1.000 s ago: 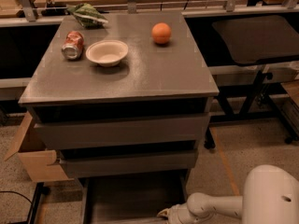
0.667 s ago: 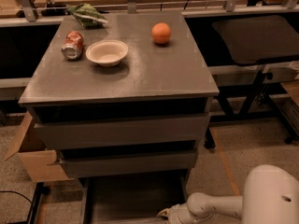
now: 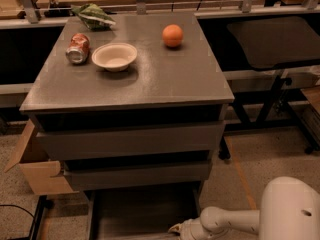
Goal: Open bottom drawer
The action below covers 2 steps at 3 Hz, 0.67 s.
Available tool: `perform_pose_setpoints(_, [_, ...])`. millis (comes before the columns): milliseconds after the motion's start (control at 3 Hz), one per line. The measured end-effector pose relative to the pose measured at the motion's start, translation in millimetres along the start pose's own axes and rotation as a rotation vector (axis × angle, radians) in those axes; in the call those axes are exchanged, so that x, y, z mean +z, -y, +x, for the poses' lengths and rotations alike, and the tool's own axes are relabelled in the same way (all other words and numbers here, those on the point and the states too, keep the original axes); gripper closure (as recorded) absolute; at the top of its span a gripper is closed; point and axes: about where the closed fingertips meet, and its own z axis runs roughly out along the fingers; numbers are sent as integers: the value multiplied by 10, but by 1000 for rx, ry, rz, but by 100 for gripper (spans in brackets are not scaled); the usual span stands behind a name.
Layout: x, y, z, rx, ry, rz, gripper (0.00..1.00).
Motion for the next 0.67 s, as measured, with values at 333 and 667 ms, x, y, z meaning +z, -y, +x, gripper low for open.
perform_pose_setpoints(333, [10,-12,-8,-1,1,-3,15])
perform_pose_setpoints(667, [-118,-3,-80,-21,-1,27,0])
